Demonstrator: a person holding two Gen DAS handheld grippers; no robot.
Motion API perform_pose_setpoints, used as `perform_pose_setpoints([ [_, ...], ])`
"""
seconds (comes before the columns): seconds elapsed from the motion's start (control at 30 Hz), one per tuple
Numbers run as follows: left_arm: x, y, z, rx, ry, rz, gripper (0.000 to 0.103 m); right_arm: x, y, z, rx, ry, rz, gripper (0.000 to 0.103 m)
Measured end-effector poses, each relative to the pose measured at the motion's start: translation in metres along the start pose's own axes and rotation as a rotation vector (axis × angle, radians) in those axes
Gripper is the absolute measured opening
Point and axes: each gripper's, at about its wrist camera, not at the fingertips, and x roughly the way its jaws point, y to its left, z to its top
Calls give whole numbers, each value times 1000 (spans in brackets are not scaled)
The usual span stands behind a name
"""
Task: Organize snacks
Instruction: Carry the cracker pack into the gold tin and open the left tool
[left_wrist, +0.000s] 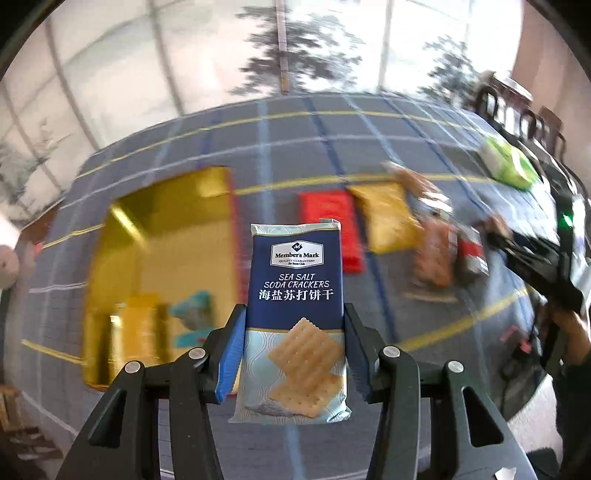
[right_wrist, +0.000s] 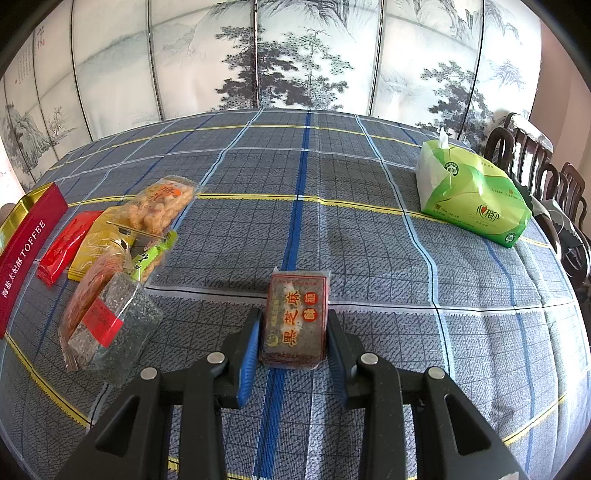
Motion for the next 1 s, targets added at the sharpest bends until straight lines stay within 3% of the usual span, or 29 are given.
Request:
perform_pose_setpoints([
  [0.4,23,114,-4,-129,59,180,46,0,0,0,0,0,0,33],
  [1.0,52,134,-24,-99,122,207,46,-3,1,1,20,14,-30,33],
])
